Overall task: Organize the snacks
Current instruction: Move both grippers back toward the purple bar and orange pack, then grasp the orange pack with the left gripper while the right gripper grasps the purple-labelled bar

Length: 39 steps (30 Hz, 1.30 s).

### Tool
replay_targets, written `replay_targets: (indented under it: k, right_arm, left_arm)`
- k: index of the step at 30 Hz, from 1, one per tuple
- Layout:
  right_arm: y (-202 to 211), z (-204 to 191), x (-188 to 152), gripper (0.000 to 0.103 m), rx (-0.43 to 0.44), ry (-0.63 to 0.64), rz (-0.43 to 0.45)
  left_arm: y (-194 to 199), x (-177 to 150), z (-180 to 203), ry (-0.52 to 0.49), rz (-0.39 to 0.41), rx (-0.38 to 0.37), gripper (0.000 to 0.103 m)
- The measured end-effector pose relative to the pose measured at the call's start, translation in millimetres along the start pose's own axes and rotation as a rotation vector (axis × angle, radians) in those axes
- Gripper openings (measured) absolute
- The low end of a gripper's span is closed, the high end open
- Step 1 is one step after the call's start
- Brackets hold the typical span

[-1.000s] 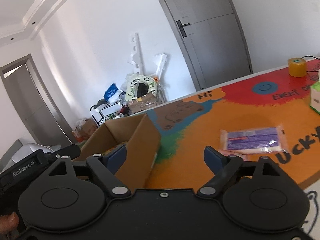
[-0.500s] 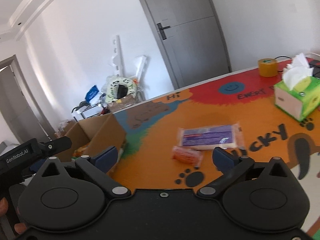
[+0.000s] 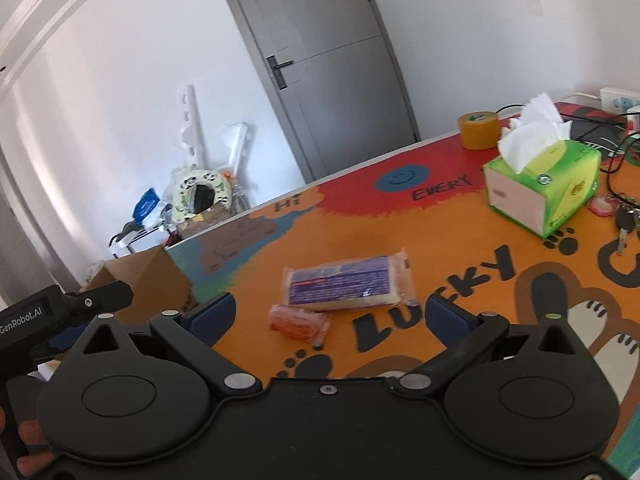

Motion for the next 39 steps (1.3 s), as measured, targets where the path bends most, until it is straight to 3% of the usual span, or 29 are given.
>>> replay_targets:
  k: [11,18,21,39]
  right_arm:
    - [-9,27,-2,0.101,-0.030,-0.065,0.005]
    - [-20,35,6,0.079,-0.018,-0.075,0.018]
    - [-27,39,9,0.076,-0.009,-0.083,0.015]
    - [-63,67,-8,0.075,0.019,-0.164,-0.046]
  left_arm:
    - [-40,-12,28,-0.051,-0.066,0.001,0.099]
    - [-63,-13,39,-0.062,-0.089,-0.006,0.097]
    - [-73,-16,44,-0.068,-0.100,-0.002,0.097]
    - [-122,-53,62,-0.146,-0.187,0.017,0.082]
Point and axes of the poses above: each gripper's, at about its wrist camera, not at the fingertips, and y roughly against the way its jaws point, z to its right, x to its top, the point moved 6 cm from there along -y, roughly the way its jaws point, and after that the axes turned 8 degrees about y, right-handed, at the moved point
